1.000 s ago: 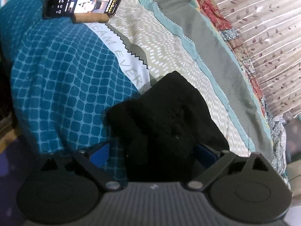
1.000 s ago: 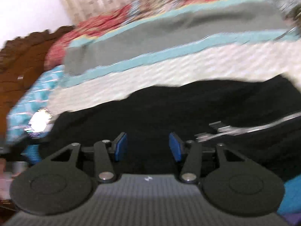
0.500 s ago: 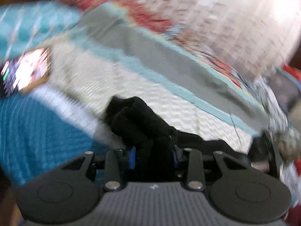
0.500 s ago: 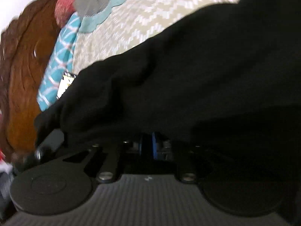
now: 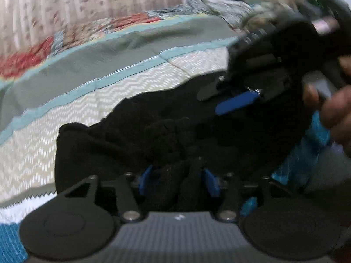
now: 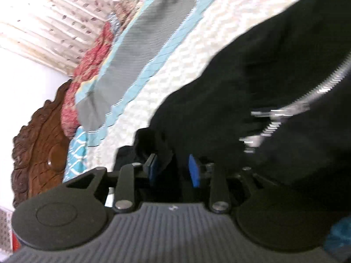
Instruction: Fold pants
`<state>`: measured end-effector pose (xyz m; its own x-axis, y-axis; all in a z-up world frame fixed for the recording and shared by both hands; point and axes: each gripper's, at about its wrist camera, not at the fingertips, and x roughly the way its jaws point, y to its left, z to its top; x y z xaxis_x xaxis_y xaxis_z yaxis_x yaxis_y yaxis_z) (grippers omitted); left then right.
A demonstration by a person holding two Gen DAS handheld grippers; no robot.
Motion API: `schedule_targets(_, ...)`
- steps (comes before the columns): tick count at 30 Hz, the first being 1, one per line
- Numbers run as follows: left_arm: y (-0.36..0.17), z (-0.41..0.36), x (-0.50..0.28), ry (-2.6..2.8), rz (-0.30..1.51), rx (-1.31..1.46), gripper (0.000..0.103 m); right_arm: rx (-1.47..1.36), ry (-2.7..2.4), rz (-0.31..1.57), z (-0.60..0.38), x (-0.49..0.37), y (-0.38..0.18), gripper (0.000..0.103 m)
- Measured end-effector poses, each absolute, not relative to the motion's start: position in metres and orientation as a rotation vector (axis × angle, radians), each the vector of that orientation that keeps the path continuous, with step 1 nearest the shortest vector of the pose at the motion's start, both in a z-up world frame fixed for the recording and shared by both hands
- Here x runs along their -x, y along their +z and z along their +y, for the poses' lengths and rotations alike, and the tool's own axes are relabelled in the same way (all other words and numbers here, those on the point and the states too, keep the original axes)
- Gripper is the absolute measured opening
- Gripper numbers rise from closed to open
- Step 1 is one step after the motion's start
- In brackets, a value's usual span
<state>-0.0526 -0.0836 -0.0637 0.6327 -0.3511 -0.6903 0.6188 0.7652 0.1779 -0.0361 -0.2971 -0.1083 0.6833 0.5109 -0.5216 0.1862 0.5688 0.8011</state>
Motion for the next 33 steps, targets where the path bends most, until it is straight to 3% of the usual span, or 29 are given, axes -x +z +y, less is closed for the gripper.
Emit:
schedule_targets(3, -0.046, -0.073, 0.057, -0.614, 0.671, -0.371, 0.067, -0.949, 0.241, 0.84, -0.292, 0.041, -0.113, 0.042)
schedule_targets(5, -0.032, -0.051, 0.055, -0.602, 0.677, -0.264, 0.069, -0.93, 0.271, 0.848, -0.279, 0.038, -0.115, 0.058)
schedule_targets(8, -0.01, -0.005, 0.05, -0.575, 0.686, -0.041, 0.078, -0.945, 0.327, 0.851, -0.27, 0.025, -0.114, 0.075)
schedule_targets(10, -0.003, 0.022, 0.042, -0.532, 0.695, 0.081, 0.079, -0.938, 0.346, 0.858, -0.278, 0.021, -0.107, 0.08)
schedule_targets(17, -0.008, 0.064, 0.024, -0.387, 0.766, 0.246, 0.076, -0.96, 0.419, 0.886, -0.266, 0.002, -0.1, 0.084)
schedule_targets(20, -0.01, 0.05, 0.02, -0.401, 0.771, 0.207, 0.075, -0.876, 0.416, 0.913, -0.26, 0.0, -0.099, 0.081)
schedule_targets(21, -0.009, 0.044, 0.016, -0.402, 0.772, 0.196, 0.075, -0.851, 0.416, 0.932, -0.257, -0.002, -0.102, 0.07)
schedule_targets(22, -0.009, 0.037, 0.013, -0.408, 0.771, 0.187, 0.075, -0.809, 0.41, 0.936, -0.254, 0.0, -0.104, 0.029)
schedule_targets(26, -0.002, 0.018, 0.017, -0.436, 0.747, 0.146, 0.075, -0.641, 0.34, 0.829, -0.253, 0.02, -0.084, 0.025)
schedule_targets(30, 0.002, 0.005, 0.015, -0.458, 0.729, 0.1, 0.075, -0.485, 0.211, 0.6, -0.26, 0.059, -0.054, 0.026)
schedule_targets(33, -0.004, -0.012, 0.009, -0.483, 0.747, 0.075, 0.075, -0.491, 0.13, 0.712, -0.273, 0.059, -0.076, 0.04)
